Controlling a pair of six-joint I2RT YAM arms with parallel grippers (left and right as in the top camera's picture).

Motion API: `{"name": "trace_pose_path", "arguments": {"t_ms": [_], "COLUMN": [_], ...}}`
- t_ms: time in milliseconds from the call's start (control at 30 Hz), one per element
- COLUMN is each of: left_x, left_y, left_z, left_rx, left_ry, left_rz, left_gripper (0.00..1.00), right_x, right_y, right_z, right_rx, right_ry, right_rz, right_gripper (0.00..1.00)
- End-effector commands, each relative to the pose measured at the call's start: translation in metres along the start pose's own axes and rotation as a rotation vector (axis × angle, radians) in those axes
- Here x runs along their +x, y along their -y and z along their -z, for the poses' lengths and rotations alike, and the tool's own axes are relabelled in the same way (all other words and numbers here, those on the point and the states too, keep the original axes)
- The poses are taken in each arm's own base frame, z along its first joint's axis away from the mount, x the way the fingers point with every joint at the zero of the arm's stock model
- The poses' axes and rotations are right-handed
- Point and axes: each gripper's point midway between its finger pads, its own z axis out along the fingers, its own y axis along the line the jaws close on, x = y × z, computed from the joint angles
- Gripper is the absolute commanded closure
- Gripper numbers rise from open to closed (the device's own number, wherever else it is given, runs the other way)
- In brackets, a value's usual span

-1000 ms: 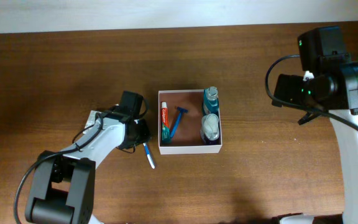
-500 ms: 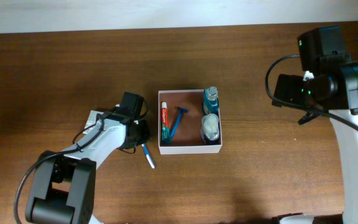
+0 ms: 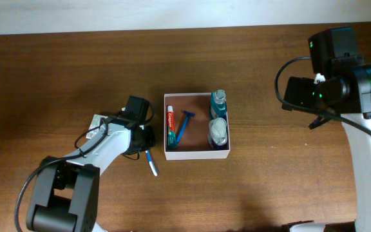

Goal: Pack container
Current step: 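Grasp the blue toothbrush handle with the left gripper, then carry the toothbrush into the box beside the toothpaste and release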

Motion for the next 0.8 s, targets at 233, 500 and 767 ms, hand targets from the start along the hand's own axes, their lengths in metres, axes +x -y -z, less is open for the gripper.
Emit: {"name": "trace_pose_path", "arguments": {"t_ms": [233, 500, 767], "left_x": [-0.021, -0.054, -0.059], "left_y": [0.001, 0.022, 0.077], "left_z": [0.046, 0.12, 0.165], "left_rx": [-0.065, -0.023, 0.083], "left_ry": [0.002, 0.127, 0.267], "left_rz": [-0.15, -0.161, -0.265], "left_gripper": [0.99, 0.99, 1.0], "right_x": [-0.003, -0.003, -0.003], "right_y": [0.004, 0.004, 0.004], "right_z": [0.001, 0.001, 0.001], "right_rx": [0.014, 0.014, 0.014], "right_ry": [0.013, 0.013, 0.013], "right_rz": [-0.013, -0.013, -0.013], "right_gripper": [0.02, 0.02, 0.02]}}
